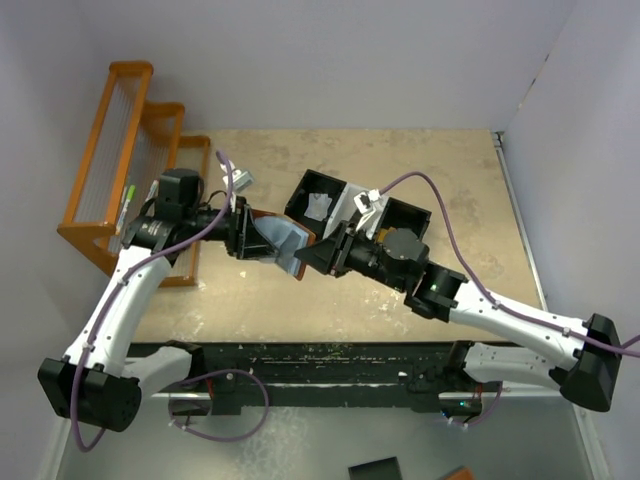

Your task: Take the credit cards out of the card holder

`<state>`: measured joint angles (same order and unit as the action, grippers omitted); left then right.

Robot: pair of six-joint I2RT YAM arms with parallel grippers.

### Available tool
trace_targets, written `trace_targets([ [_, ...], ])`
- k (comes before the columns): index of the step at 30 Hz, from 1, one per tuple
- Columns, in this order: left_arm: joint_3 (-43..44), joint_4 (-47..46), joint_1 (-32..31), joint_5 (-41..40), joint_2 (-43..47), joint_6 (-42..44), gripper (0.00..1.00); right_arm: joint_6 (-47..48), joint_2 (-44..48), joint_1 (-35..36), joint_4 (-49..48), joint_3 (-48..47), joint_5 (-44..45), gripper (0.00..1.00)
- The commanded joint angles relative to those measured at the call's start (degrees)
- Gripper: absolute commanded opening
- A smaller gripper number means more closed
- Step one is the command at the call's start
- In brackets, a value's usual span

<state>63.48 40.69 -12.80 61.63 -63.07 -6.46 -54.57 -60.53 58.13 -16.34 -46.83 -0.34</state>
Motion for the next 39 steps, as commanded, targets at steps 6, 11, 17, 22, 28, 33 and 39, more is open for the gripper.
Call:
trace_targets([
  [6, 3.42, -1.6, 0.15, 3.4, 2.1, -0.98, 0.0, 2.51, 1.68, 0.31, -5.39, -1.34, 2.28, 0.02],
  [11, 3.4, -0.45, 0.31, -1.05, 2.28, 1.46, 0.0, 3.05, 5.41, 0.28, -3.45, 0.03, 3.94, 0.0],
  [17, 4.21, -0.34, 1.34, -14.02, 3.3, 3.47, 0.03, 7.07, 7.16, 0.33, 3.31, -2.56, 4.43, 0.0],
  [22, 4.31, -2.16, 1.55, -25.92, 5.93, 3.35, 0.48, 9.57, 7.71, 0.48, 12.08, -4.38, 7.26, 0.0],
  [28, 4.14, -3.45, 1.55, -22.72, 7.97, 2.89, 0.63, 10.08, 8.59, 0.42, 13.79, -3.89, 8.73, 0.0],
  [33, 2.86, -2.79, 1.55, -21.3, 6.62, 3.8, 0.63, 10.88, 8.35, 0.45, 13.6, -4.61, 8.34, 0.0],
  [39, 1.43, -2.9, 1.46, -10.68, 6.43, 4.23, 0.83, 12.14, 5.51, 1.02, 16.81, -8.84, 8.65, 0.0],
])
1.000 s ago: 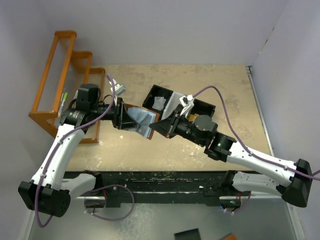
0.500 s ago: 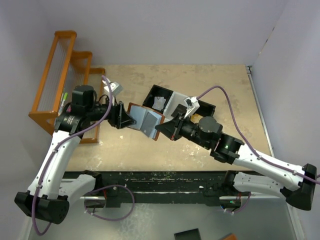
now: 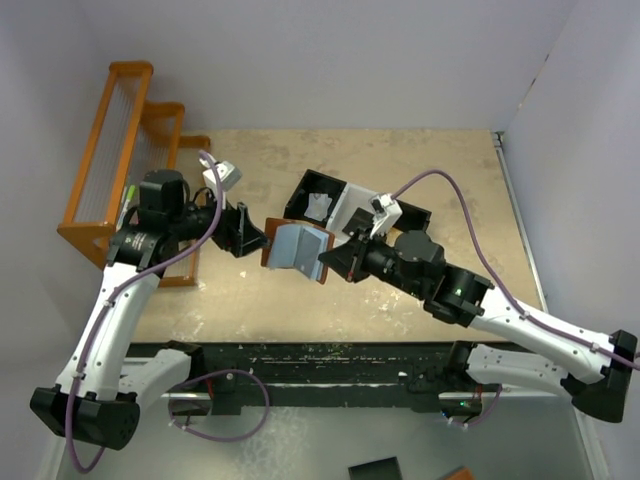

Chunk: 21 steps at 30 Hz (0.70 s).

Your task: Take the credit cards out of the card holder

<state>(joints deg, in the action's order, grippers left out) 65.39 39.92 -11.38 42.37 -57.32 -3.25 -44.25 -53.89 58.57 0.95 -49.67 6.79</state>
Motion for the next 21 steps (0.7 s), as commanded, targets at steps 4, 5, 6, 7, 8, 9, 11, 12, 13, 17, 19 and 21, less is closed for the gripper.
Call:
trace_targets([
  [4, -1.71, -3.37, -0.11, 17.7, 1.53, 0.92, 0.96, 2.5, -5.1, 1.71, 5.63, -12.23, 4.45, 0.0],
  [5, -1.98, -3.82, -0.24, 17.17, 1.98, 1.25, 0.96, 2.5, -6.74, 2.13, 9.34, -14.41, 6.54, 0.0],
  [6, -2.26, -4.41, -0.37, 15.1, 2.76, 1.87, 0.96, 2.42, -8.84, 2.54, 13.87, -17.19, 8.49, 0.0],
  [7, -2.71, -5.3, -0.46, 12.28, 3.6, 2.7, 0.95, 2.23, -10.93, 3.0, 18.08, -20.18, 10.16, 0.0],
  [8, -3.41, -6.56, -0.43, 8.11, 4.73, 3.17, 0.93, 1.96, -13.34, 3.37, 21.93, -22.87, 11.72, 0.0],
  [9, -4.2, -8.05, -0.42, 4.21, 5.62, 3.28, 0.92, 1.6, -15.4, 3.84, 25.33, -25.57, 13.12, 0.0],
  [11, -5.55, -10.01, -0.4, -3.91, 6.93, 4.55, 0.92, 1.3, -18.54, 4.83, 29.79, -29.26, 15.51, 0.0],
  [12, -6.01, -10.49, -0.4, -6.71, 7.23, 5.18, 0.92, 1.09, -19.55, 5.2, 31.29, -30.49, 16.33, 0.0],
  [13, -6.41, -10.34, -0.4, -8.74, 7.37, 6.1, 0.93, 0.9, -20.46, 5.42, 32.36, -31.39, 17.01, 0.0],
  [17, -7.97, -9.11, -0.4, -5.23, 7.83, 7.31, 0.94, 0.57, -21.88, 6.68, 34.57, -32.57, 18.99, 0.0],
  [19, -8.28, -8.11, -0.4, 1.67, 7.57, 7.01, 0.94, 0.41, -22.99, 7.39, 35.97, -33.47, 19.56, 0.0],
  [21, -8.57, -7.82, -0.52, 7.16, 6.77, 6.38, 0.94, 0.39, -24.31, 8.23, 36.95, -34.61, 19.91, 0.0],
])
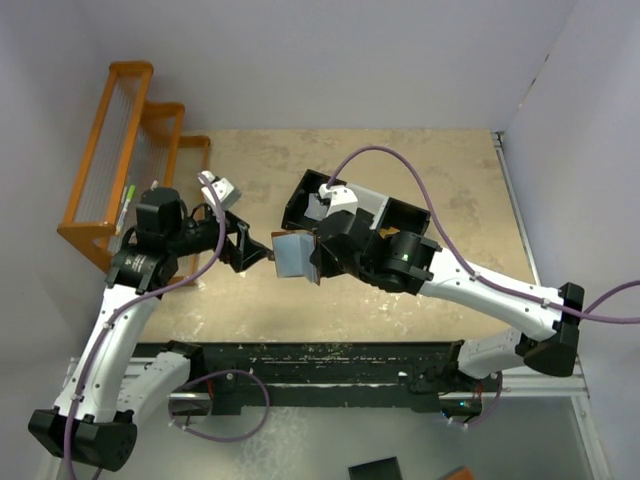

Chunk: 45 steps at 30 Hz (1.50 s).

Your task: Take the credit cards out of the card holder

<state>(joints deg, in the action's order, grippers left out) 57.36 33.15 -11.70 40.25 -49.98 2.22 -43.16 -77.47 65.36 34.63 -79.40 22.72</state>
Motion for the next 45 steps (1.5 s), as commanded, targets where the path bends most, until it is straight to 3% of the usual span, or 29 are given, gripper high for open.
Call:
trace_targets([
  [1, -0.65, -1.18, -0.51, 9.89, -1.24, 0.65, 0.93, -0.63, -1.24, 1.63, 3.47, -5.5, 4.03, 0.0],
  [10, -4.43, -2.98, -7.9, 1.05, -4.24, 3.21, 0.92, 1.38, -4.92, 3.11, 2.17, -10.53, 0.9, 0.0],
  [15, -5.08, -1.45, -7.2, -10.28, -7.35, 7.13, 0.84, 3.02, -0.64, 3.19, -6.89, -5.96, -5.18, 0.0],
  [17, -4.64, -2.03, -7.16, -10.53, -7.56, 7.31, 0.82, 3.44, 0.38, 3.19, -7.93, -5.03, -6.7, 0.0],
  [21, -4.62, -2.94, -7.11, -8.17, -7.6, 5.97, 0.58, 5.07, 2.05, 3.19, -9.59, -3.62, -10.62, 0.0],
  [23, -4.05, -2.3, -7.02, -3.19, -8.08, 5.37, 0.5, 5.72, 3.11, 3.19, -10.56, -2.54, -11.3, 0.0],
  [26, -3.22, -1.25, -6.94, 6.14, -8.42, 4.41, 0.49, 5.53, 4.95, 3.19, -11.26, -1.01, -10.35, 0.0],
  [29, -2.47, -1.29, -7.03, 9.01, -8.27, 3.21, 0.48, 5.51, 6.46, 3.18, -12.7, 0.57, -10.93, 0.0],
  [38, -0.86, -1.63, -7.03, -0.1, -8.87, 0.86, 0.44, 7.95, 9.31, 3.19, -14.55, 1.96, -14.55, 0.0],
  [41, -0.23, -1.8, -7.09, -1.97, -9.74, -0.52, 0.44, 7.19, 7.86, 3.25, -10.26, -0.6, -11.26, 0.0],
  [45, 0.2, -1.95, -7.03, -0.29, -10.09, -1.37, 0.46, 4.6, -0.97, 3.28, 6.25, -10.35, -2.19, 0.0],
])
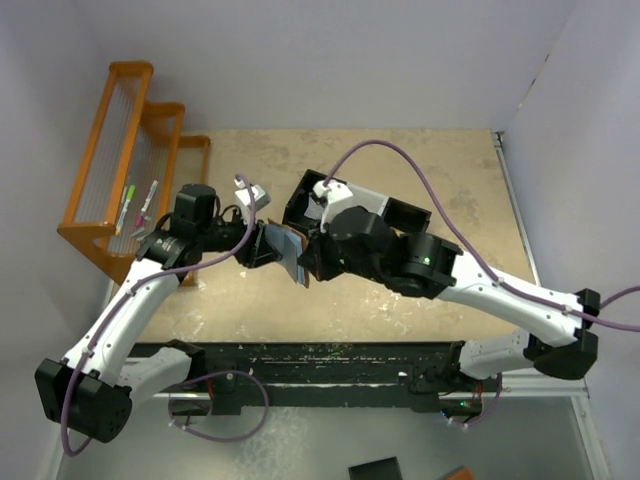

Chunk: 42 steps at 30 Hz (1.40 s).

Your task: Take the credit cards out of the card holder

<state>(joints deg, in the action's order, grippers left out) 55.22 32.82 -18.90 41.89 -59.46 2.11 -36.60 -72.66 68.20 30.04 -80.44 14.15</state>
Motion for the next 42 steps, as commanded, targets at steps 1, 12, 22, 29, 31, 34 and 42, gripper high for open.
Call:
trace_targets([
  [1, 2.52, -1.22, 0.2, -1.89, -0.56, -0.83, 0.46, -2.55, -8.73, 0.56, 14.41, -11.26, 8.29, 0.0],
  [12, 2.96, 4.04, 0.76, -14.99, 2.33, 5.35, 0.6, -5.67, -12.94, 1.32, 23.75, -15.14, 16.87, 0.0],
  [22, 3.25, 6.14, 1.26, -7.53, 2.62, 7.39, 0.59, -2.86, 3.96, 1.36, 1.01, 2.12, 5.82, 0.0],
  [29, 6.3, 6.89, 1.72, 14.6, 3.83, 4.93, 0.9, -1.32, 15.71, 1.32, -10.49, 11.15, 2.59, 0.0],
  [31, 6.1, 3.42, 1.74, 19.31, 3.39, 0.64, 0.94, -0.95, 15.9, 1.32, -10.92, 10.64, 2.38, 0.0],
  [34, 6.47, -0.94, 1.74, 22.38, 2.17, -5.1, 0.97, -0.3, 15.26, 1.34, -11.23, 9.43, 2.37, 0.0],
  [42, 6.58, -2.33, 4.9, 26.93, 2.07, -5.56, 0.83, 0.23, 17.79, 1.32, -13.72, 11.28, -0.17, 0.0],
])
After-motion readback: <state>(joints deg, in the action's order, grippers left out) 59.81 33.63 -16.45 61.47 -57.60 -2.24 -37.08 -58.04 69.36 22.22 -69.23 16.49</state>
